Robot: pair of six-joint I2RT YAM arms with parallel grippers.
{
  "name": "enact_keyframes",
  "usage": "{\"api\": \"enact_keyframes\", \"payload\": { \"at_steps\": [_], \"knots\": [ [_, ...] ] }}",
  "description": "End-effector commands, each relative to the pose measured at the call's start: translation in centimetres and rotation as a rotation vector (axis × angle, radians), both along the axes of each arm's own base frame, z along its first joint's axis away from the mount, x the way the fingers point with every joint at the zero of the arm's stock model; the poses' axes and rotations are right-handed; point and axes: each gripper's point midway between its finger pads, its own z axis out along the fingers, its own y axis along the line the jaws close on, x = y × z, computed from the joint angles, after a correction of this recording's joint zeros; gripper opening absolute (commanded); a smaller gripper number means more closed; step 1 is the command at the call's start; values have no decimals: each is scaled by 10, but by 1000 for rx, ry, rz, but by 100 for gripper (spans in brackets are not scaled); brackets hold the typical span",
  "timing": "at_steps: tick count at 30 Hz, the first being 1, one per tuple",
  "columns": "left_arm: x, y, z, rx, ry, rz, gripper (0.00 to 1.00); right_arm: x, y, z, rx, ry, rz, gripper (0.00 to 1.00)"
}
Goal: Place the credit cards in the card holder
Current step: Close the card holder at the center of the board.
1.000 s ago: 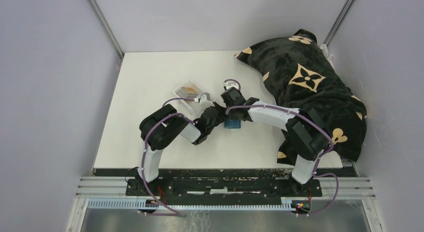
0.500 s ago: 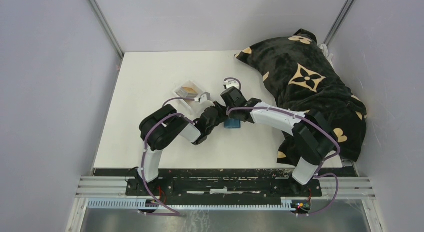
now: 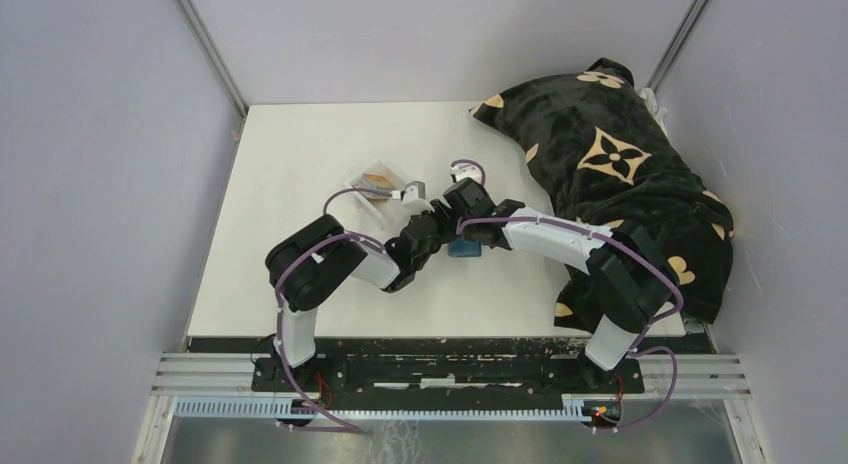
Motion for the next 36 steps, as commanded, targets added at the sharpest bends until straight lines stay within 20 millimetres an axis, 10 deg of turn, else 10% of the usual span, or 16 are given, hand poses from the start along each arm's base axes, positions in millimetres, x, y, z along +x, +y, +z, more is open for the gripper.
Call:
{"api": "enact_keyframes", "payload": {
  "at_steps": [1,10,36],
  "knots": [
    [-2,4,37,-10,-102,16,38,1,10,15,43,-46,11,38],
    [-17,40,21,52,-77,86,38,2,15,8,43,-36,18,39],
    [-25,34,-1,69,-59,16,36,16,24,-3,-2,-19,10,36]
  ]
}}
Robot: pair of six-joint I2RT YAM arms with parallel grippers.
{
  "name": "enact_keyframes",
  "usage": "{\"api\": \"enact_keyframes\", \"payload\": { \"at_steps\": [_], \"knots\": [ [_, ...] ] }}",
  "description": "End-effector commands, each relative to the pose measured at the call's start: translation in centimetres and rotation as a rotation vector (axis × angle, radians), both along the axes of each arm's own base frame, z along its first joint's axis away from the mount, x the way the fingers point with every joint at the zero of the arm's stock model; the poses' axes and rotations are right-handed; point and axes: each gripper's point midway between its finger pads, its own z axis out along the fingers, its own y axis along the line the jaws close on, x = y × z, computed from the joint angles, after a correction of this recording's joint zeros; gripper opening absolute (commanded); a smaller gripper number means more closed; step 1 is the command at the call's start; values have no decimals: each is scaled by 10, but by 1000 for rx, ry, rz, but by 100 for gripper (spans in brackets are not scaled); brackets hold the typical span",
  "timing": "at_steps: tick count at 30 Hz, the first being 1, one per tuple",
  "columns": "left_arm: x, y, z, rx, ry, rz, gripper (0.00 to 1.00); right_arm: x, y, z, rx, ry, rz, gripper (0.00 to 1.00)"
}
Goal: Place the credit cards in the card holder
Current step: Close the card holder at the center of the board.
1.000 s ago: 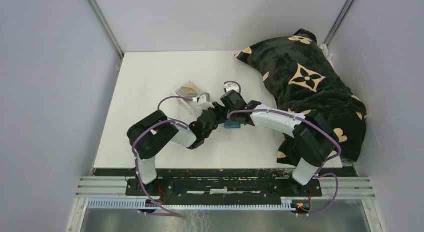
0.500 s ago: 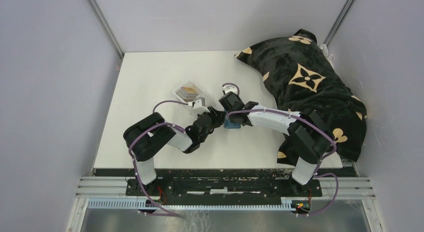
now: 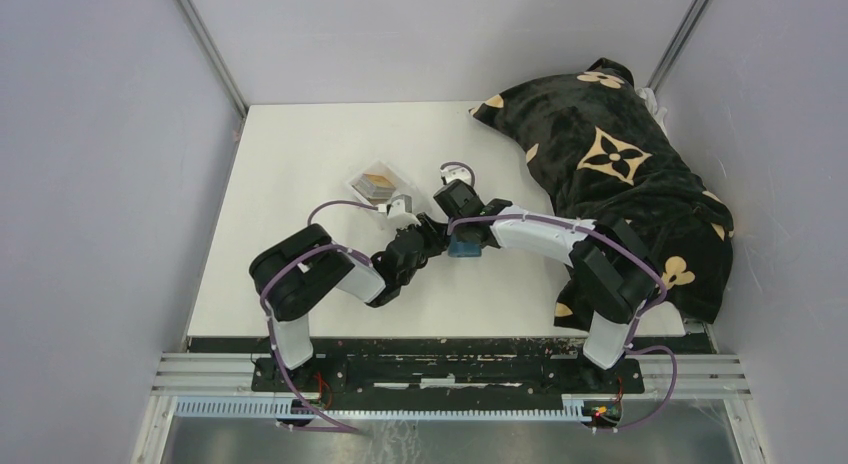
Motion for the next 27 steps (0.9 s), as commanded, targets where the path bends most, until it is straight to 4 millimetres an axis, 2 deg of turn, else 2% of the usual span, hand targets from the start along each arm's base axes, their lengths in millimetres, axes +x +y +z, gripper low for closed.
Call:
{"api": "enact_keyframes", "payload": {
  "at_steps": [1,27],
  "knots": [
    [4,-3,8,12,-60,-19,36,13,9,13,12,-43,-13,35],
    [-1,-5,-11,19,-38,-45,36,15,-5,5,-75,-34,-57,28]
  ]
}}
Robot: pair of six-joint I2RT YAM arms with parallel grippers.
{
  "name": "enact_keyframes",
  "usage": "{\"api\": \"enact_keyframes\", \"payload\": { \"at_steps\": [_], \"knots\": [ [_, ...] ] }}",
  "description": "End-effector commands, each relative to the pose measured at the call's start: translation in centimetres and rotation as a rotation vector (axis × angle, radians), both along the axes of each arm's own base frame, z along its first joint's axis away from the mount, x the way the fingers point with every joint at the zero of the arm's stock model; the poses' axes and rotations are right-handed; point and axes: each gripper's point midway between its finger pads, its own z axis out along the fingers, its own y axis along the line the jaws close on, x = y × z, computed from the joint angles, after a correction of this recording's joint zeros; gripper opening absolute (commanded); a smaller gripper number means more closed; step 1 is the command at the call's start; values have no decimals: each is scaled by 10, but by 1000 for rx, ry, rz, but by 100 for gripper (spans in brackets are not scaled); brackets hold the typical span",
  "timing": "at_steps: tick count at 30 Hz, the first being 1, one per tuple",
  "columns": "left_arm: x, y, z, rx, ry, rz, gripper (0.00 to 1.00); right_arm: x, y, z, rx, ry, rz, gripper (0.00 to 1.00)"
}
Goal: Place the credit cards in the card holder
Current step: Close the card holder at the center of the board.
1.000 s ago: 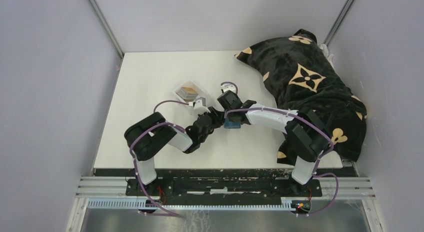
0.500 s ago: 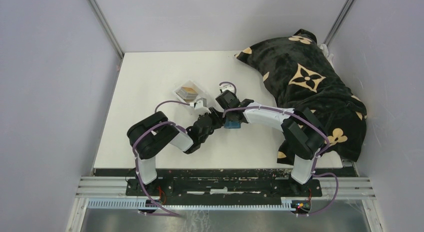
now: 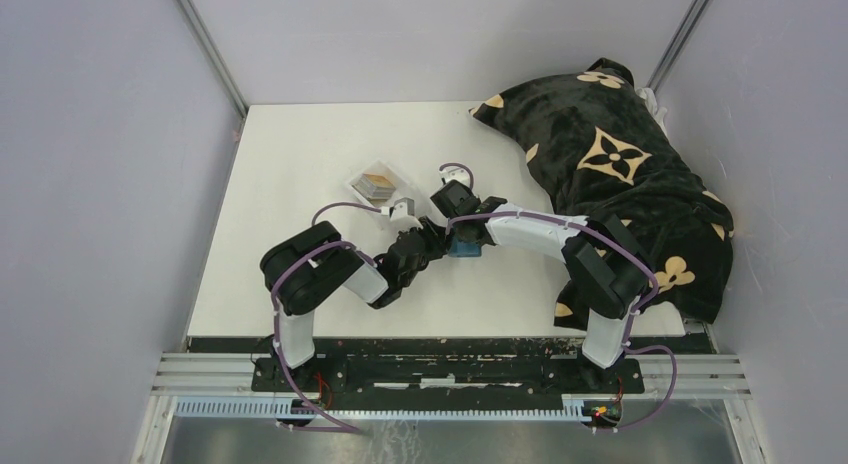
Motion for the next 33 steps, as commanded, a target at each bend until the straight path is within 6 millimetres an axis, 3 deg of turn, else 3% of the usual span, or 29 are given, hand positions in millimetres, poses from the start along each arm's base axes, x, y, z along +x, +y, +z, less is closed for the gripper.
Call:
{"api": "enact_keyframes", "payload": {
  "at_steps": [1,17,33],
  "knots": [
    [2,0,5,13,-53,-15,36,11,3,12,-5,-44,-26,27],
    [-2,-5,-4,8,-40,-39,36,11,2,26,-14,-83,-29,12],
    [-5,-7,-9,15,-37,-54,36,10,15,26,4,-81,-11,10]
  ]
}}
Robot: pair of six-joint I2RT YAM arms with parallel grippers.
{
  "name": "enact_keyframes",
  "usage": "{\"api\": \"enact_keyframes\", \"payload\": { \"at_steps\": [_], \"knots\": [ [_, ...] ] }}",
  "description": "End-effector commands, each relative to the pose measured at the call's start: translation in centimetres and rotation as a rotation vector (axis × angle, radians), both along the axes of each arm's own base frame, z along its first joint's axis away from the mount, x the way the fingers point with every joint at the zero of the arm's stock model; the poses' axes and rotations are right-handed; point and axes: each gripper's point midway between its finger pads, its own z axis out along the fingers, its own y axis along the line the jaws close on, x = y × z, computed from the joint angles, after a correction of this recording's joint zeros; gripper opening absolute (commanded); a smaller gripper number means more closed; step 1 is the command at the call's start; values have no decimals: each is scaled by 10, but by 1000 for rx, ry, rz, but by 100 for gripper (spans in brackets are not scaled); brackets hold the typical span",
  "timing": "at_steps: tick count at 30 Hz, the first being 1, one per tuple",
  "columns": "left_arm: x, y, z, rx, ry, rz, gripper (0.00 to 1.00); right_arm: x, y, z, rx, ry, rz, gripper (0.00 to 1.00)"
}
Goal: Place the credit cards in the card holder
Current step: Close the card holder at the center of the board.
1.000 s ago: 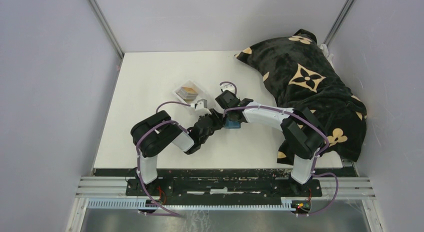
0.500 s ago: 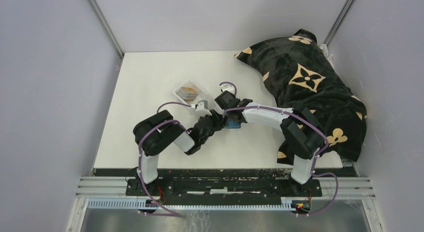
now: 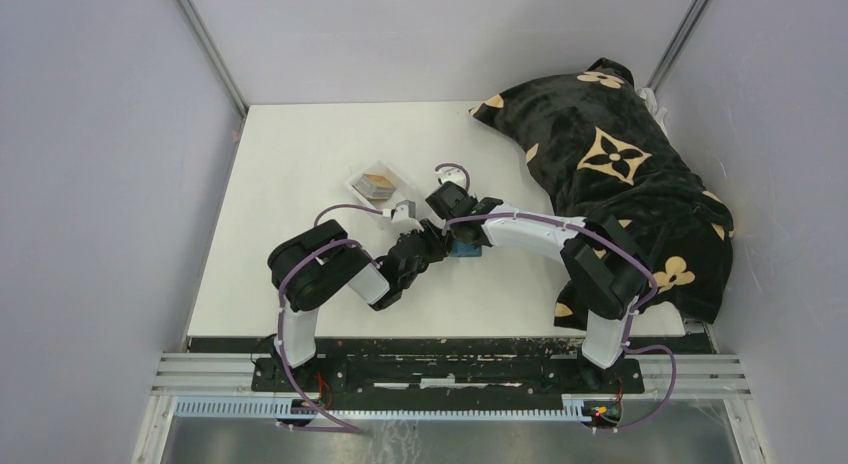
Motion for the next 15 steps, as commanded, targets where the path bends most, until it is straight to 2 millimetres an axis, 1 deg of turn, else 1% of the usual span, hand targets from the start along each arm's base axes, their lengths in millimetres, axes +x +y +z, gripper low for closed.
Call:
{"api": "enact_keyframes", "payload": {
  "at_steps": [1,15],
  "knots": [
    [-3,-3,0,24,-38,-30,36,10,13,18,37,-48,-7,10],
    [-3,-2,2,19,-41,-27,36,5,17,-2,14,-3,5,10]
  ]
}}
